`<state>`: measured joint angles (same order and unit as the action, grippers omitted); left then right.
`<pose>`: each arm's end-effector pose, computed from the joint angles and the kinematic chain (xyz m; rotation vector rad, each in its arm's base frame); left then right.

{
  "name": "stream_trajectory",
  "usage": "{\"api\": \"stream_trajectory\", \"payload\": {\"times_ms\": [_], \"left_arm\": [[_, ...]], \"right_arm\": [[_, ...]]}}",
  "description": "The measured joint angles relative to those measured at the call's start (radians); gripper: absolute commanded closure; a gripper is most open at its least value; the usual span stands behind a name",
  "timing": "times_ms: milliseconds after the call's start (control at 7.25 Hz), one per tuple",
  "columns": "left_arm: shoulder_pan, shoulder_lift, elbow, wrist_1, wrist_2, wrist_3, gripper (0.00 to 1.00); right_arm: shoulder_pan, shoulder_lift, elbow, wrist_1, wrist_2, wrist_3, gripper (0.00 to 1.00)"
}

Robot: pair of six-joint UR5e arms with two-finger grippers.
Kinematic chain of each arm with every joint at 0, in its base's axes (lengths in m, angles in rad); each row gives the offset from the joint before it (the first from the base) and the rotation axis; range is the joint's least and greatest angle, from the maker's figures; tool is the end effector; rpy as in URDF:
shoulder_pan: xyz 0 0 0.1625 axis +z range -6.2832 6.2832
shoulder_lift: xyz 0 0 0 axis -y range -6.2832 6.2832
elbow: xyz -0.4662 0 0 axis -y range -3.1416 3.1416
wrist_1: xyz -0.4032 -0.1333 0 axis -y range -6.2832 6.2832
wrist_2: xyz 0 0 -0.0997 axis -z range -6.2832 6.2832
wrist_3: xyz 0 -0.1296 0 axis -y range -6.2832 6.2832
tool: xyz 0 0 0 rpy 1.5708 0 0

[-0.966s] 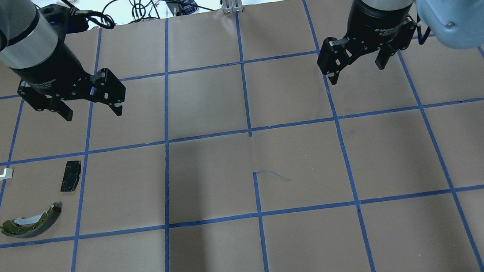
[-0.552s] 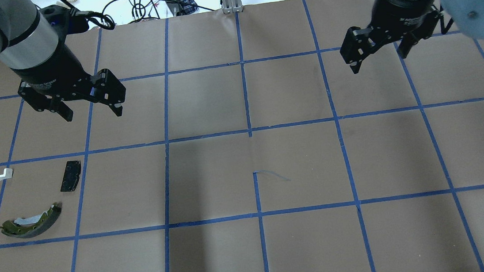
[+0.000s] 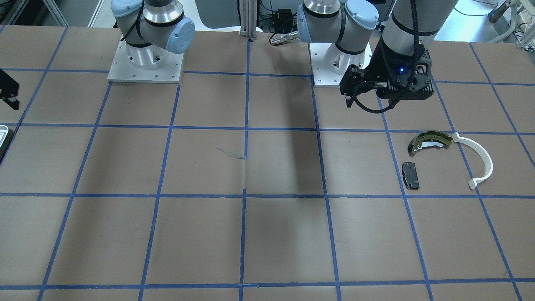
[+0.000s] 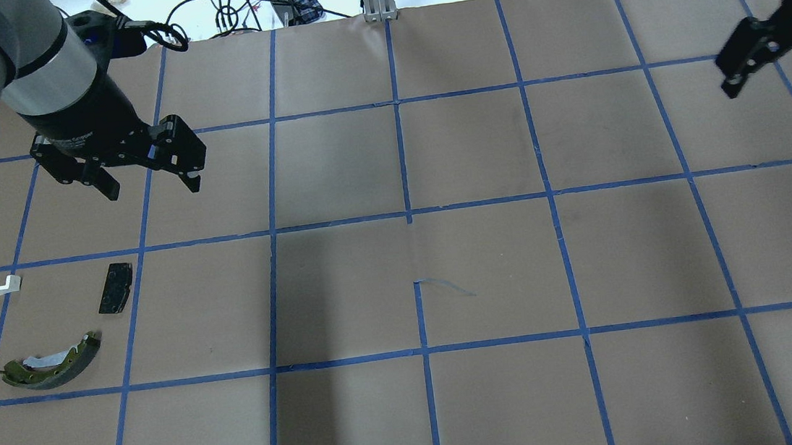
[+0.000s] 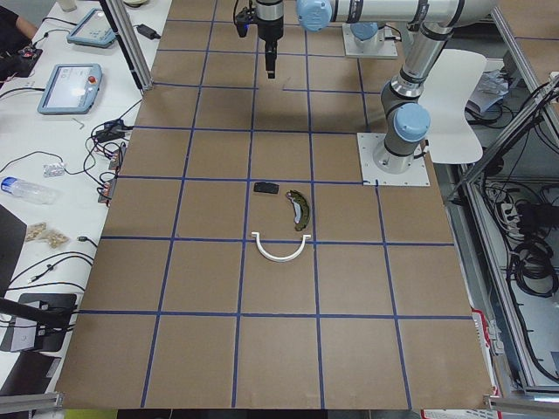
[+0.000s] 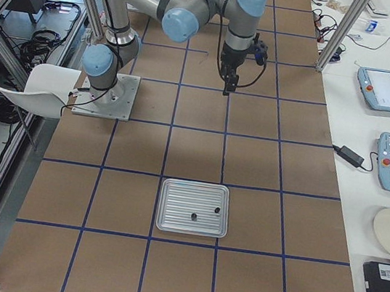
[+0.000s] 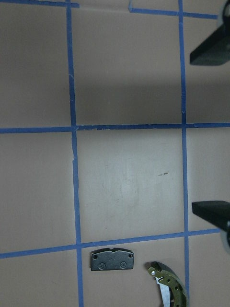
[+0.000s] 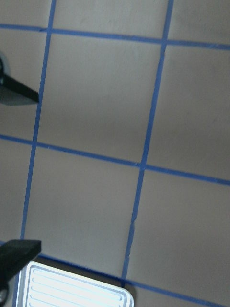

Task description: Place bearing gear from tray to pile

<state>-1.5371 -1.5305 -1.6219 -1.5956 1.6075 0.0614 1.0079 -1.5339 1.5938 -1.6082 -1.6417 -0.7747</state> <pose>-0.1123 -0.4835 0.4910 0.0440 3.1058 0.0580 -0.1706 -0.5030 0.4728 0.3287 -3.0810 -0.0955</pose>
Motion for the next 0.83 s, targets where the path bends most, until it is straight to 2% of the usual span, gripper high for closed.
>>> {"api": "stream_trajectory", "payload": {"times_ms": [276, 414, 552, 828], "left_arm": [[0.0, -0.001, -0.002, 0.001, 0.001, 0.0, 0.0], [0.0, -0.001, -0.002, 0.002, 0.001, 0.0, 0.0], [0.0, -0.001, -0.003, 0.002, 0.001, 0.0, 0.0], [0.0, -0.002, -0.005, 0.004, -0.001, 0.0, 0.0]], "right_arm": [[-0.209, 0.133, 0.001, -0.108, 0.002, -0.25, 0.0], [-0.294, 0.217, 0.001, -0.193, 0.007, -0.304, 0.0], [-0.349, 0.297, 0.001, -0.286, 0.009, -0.334, 0.0], [-0.384, 0.417, 0.001, -0.449, 0.009, -0.39, 0.0]]}}
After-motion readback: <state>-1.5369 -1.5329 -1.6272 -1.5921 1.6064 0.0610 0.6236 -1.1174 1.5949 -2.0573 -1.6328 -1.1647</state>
